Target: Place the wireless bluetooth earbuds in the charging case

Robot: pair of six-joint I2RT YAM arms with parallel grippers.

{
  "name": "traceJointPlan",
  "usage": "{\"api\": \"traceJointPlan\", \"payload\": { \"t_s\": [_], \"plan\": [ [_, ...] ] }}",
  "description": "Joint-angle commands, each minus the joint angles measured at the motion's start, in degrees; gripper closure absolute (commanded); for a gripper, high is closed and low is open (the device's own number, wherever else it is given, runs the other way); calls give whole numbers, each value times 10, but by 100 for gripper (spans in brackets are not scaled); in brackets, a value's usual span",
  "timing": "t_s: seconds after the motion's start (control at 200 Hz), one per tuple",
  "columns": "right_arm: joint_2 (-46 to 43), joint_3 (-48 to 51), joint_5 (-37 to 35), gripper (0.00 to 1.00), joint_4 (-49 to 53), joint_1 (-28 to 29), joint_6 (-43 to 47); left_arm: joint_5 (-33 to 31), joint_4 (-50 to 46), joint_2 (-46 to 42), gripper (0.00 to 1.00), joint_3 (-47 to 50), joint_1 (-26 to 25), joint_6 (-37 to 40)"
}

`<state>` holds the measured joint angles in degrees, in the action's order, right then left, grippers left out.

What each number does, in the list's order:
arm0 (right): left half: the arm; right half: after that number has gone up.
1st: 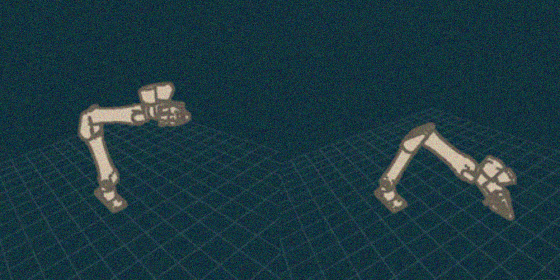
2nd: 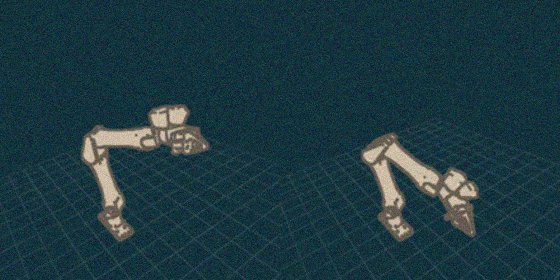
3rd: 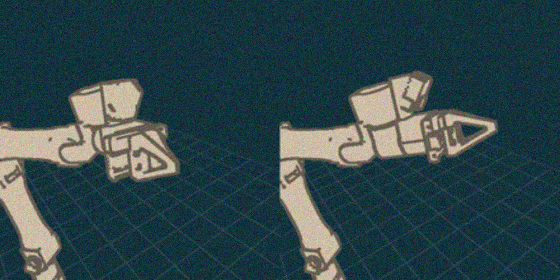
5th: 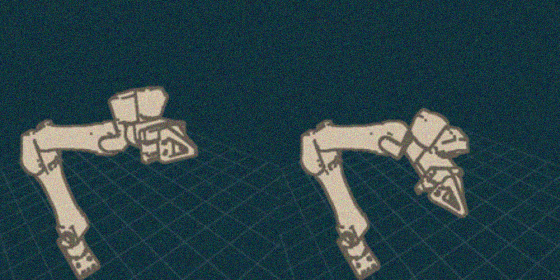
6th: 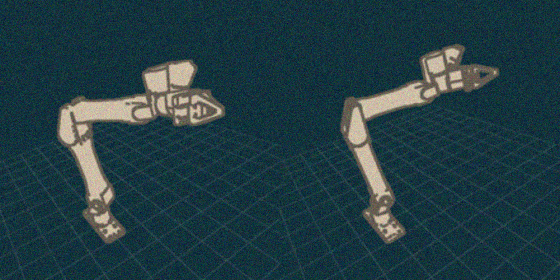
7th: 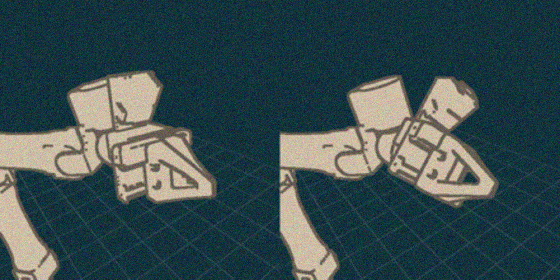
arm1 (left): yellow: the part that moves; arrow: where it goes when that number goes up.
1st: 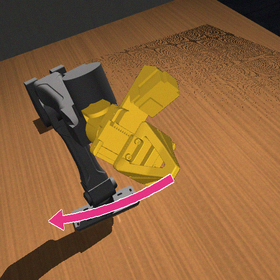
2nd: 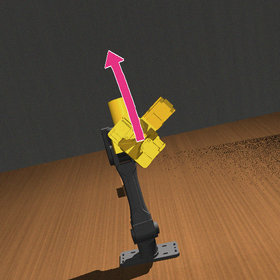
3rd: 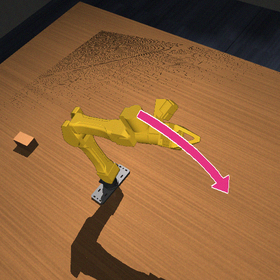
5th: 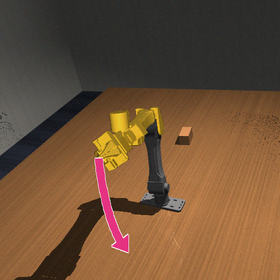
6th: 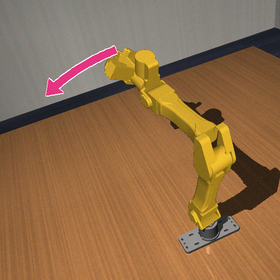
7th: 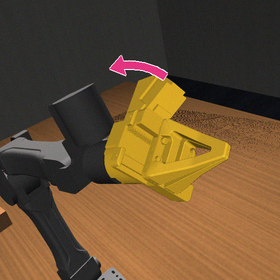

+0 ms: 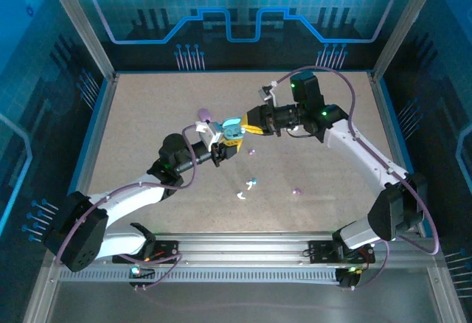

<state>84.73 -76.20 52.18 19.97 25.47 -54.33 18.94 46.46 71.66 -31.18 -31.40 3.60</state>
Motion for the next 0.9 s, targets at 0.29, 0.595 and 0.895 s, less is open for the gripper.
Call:
{"api": "traceJointPlan", "payload": {
  "t_s": [0.29,0.595,0.895],
  "plan": [
    [-8,-29,-37,80,10,22,18,-22,28,17,72,-31,-21,9],
    [-3,-34,-64,80,20,32,29,-34,48,29,72,-34,-28,-1],
    [-4,-42,-109,80,34,47,53,-34,59,39,72,-39,-33,-8]
  ]
}}
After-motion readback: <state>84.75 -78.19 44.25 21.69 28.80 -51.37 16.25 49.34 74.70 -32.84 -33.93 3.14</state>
